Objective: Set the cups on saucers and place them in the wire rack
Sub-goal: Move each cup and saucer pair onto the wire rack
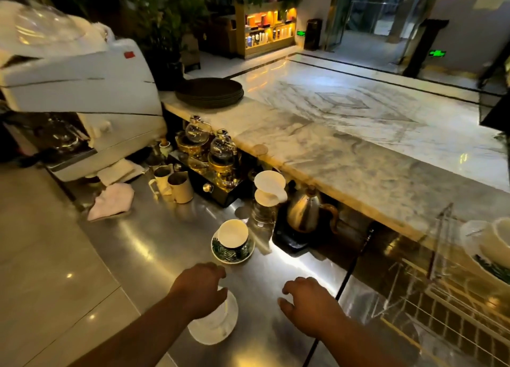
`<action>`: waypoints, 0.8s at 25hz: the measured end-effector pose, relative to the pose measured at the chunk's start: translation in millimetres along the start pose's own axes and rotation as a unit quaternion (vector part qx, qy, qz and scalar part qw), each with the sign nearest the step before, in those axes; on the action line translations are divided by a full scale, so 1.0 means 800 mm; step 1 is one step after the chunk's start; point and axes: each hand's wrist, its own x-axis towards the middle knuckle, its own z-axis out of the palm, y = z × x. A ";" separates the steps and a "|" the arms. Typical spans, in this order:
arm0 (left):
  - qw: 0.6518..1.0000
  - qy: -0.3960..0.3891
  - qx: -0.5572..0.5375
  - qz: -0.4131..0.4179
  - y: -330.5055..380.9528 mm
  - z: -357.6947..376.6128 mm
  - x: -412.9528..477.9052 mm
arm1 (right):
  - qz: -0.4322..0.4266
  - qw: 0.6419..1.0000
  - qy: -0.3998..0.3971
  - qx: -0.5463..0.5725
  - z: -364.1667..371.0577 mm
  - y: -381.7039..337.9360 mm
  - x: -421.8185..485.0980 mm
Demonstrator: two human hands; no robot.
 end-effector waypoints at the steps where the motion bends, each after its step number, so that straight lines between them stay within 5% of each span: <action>1: 1.000 -0.006 0.002 -0.002 -0.015 0.004 0.007 | 0.007 1.000 -0.007 0.001 0.003 -0.007 0.013; 14: 0.990 -0.074 -0.102 -0.065 -0.119 0.058 0.118 | 0.070 0.995 -0.062 0.047 0.050 -0.055 0.171; 20: 0.984 -0.046 -0.147 -0.094 -0.134 0.071 0.164 | 0.085 0.991 -0.074 0.068 0.061 -0.051 0.247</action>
